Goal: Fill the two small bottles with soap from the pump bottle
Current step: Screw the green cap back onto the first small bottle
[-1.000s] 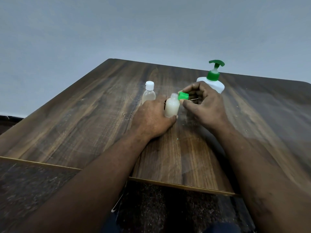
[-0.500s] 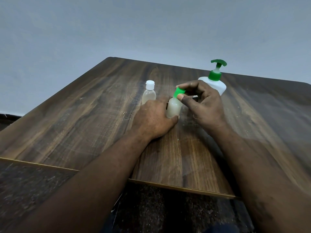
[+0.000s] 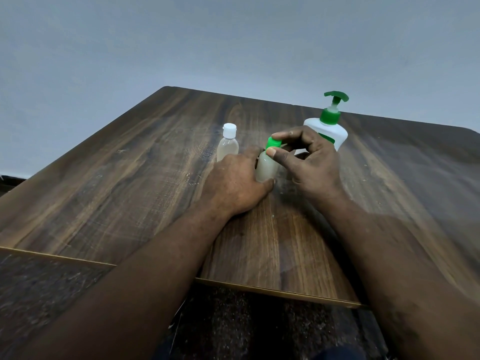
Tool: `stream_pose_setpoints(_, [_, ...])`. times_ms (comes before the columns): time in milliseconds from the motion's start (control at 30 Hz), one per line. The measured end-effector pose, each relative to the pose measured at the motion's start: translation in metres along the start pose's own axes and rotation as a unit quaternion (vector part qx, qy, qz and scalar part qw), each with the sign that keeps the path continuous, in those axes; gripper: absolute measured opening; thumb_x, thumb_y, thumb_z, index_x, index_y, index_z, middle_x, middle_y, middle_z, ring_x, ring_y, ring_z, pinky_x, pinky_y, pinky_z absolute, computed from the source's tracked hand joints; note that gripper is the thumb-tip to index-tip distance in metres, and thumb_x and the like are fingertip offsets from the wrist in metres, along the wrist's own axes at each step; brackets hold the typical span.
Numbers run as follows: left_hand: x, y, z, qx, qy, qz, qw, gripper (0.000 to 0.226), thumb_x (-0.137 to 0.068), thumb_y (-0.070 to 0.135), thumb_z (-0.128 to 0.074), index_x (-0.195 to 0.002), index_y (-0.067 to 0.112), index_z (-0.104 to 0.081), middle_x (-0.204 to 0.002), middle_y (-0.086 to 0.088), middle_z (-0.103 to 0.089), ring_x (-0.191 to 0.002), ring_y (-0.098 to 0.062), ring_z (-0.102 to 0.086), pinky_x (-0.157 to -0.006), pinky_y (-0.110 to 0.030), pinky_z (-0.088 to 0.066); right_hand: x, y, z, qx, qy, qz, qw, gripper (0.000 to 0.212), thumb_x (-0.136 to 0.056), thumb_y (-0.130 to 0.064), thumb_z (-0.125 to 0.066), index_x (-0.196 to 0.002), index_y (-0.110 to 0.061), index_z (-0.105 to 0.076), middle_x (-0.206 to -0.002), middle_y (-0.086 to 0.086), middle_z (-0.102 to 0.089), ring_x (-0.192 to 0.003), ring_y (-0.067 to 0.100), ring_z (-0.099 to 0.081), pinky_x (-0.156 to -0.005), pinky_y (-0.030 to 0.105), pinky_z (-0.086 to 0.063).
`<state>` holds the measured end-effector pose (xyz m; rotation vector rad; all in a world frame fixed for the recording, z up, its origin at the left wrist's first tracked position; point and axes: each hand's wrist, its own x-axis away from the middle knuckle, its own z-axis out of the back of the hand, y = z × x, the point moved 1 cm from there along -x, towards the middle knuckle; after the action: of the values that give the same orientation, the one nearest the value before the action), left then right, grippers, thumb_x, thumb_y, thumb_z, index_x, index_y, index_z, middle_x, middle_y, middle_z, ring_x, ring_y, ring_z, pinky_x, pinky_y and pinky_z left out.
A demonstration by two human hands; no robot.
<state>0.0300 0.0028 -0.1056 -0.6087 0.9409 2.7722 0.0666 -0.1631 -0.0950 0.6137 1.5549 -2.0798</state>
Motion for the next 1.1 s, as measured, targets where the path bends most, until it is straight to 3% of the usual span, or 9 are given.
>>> stream_pose_setpoints(200, [-0.0009, -0.0015, -0.0007, 0.000, -0.001, 0.002, 1.000, 0.062, -0.086, 0.051, -0.076, -0.140, 0.028, -0.055, -0.118, 0.002, -0.070, -0.104, -0.021, -0.067, -0.085, -0.043, -0.058, 0.0011, 0.0020, -0.0008, -0.032, -0.018, -0.007, 0.999, 0.018, -0.091, -0.011, -0.076, -0.109, -0.016, -0.074, -0.119, -0.002, -0.078, -0.118, 0.017, -0.071, -0.101, 0.050, -0.059])
stream_pose_setpoints(367, [-0.0014, -0.0025, -0.0020, -0.009, 0.004, -0.004, 1.000, 0.061, -0.087, 0.051, -0.076, -0.139, 0.027, -0.055, -0.116, 0.002, -0.070, -0.101, -0.018, -0.066, -0.081, -0.038, -0.056, 0.0026, 0.0000, -0.0009, 0.027, 0.009, -0.011, 1.000, 0.024, -0.086, -0.022, -0.088, -0.105, -0.019, -0.074, -0.104, -0.011, -0.075, -0.096, 0.012, -0.069, -0.080, 0.028, -0.057])
stream_pose_setpoints(500, [-0.0021, -0.0042, -0.0033, 0.003, -0.002, 0.003, 1.000, 0.060, -0.085, 0.052, -0.076, -0.137, 0.030, -0.056, -0.113, 0.005, -0.070, -0.100, -0.018, -0.067, -0.083, -0.043, -0.059, 0.0042, -0.0012, -0.0021, -0.031, -0.019, -0.024, 0.999, 0.020, -0.091, -0.010, -0.076, -0.109, -0.012, -0.070, -0.120, -0.004, -0.077, -0.118, 0.013, -0.070, -0.102, 0.048, -0.058])
stream_pose_setpoints(567, [-0.0028, -0.0047, -0.0038, 0.001, -0.002, 0.005, 1.000, 0.060, -0.085, 0.053, -0.076, -0.136, 0.030, -0.056, -0.112, 0.005, -0.070, -0.098, -0.018, -0.067, -0.082, -0.043, -0.059, 0.0043, -0.0015, -0.0033, -0.048, -0.023, -0.027, 0.998, 0.018, -0.092, -0.007, -0.072, -0.109, -0.009, -0.069, -0.120, 0.001, -0.078, -0.119, 0.016, -0.071, -0.103, 0.052, -0.058])
stream_pose_setpoints(733, [-0.0033, -0.0051, -0.0045, -0.007, -0.002, 0.004, 1.000, 0.060, -0.086, 0.053, -0.075, -0.137, 0.029, -0.055, -0.113, 0.004, -0.070, -0.097, -0.016, -0.065, -0.078, -0.038, -0.056, 0.0054, -0.0050, -0.0032, 0.028, 0.008, -0.021, 0.999, 0.025, -0.086, -0.022, -0.088, -0.105, -0.018, -0.072, -0.101, -0.011, -0.073, -0.092, 0.007, -0.067, -0.080, 0.022, -0.055])
stream_pose_setpoints(800, [-0.0034, -0.0058, -0.0049, -0.005, -0.002, 0.005, 1.000, 0.060, -0.086, 0.053, -0.076, -0.136, 0.029, -0.055, -0.113, 0.004, -0.069, -0.097, -0.017, -0.065, -0.079, -0.039, -0.058, 0.0057, -0.0061, -0.0035, 0.028, 0.002, -0.025, 0.999, 0.025, -0.086, -0.021, -0.087, -0.106, -0.019, -0.072, -0.103, -0.011, -0.073, -0.094, 0.007, -0.066, -0.081, 0.024, -0.056])
stream_pose_setpoints(900, [-0.0038, -0.0065, -0.0057, 0.000, -0.006, 0.006, 1.000, 0.060, -0.085, 0.053, -0.076, -0.136, 0.029, -0.055, -0.112, 0.005, -0.070, -0.098, -0.017, -0.066, -0.081, -0.043, -0.059, 0.0060, -0.0062, -0.0038, -0.022, -0.018, -0.025, 0.999, 0.018, -0.091, -0.009, -0.077, -0.106, -0.016, -0.070, -0.117, -0.005, -0.077, -0.113, 0.010, -0.070, -0.100, 0.045, -0.059])
stream_pose_setpoints(967, [-0.0039, -0.0068, -0.0060, 0.003, -0.002, 0.006, 1.000, 0.061, -0.084, 0.054, -0.076, -0.136, 0.030, -0.056, -0.112, 0.005, -0.070, -0.098, -0.017, -0.067, -0.081, -0.043, -0.060, 0.0060, -0.0059, -0.0040, -0.029, -0.019, -0.026, 0.999, 0.017, -0.092, -0.007, -0.075, -0.106, -0.015, -0.071, -0.116, -0.002, -0.078, -0.115, 0.012, -0.072, -0.100, 0.046, -0.059])
stream_pose_setpoints(1100, [-0.0035, -0.0069, -0.0066, 0.001, 0.001, 0.008, 1.000, 0.059, -0.085, 0.054, -0.075, -0.136, 0.032, -0.055, -0.112, 0.006, -0.069, -0.097, -0.016, -0.065, -0.075, -0.036, -0.054, 0.0068, -0.0069, -0.0046, 0.036, 0.014, -0.028, 0.999, 0.024, -0.085, -0.020, -0.088, -0.104, -0.019, -0.072, -0.101, -0.010, -0.074, -0.089, 0.002, -0.064, -0.077, 0.018, -0.052])
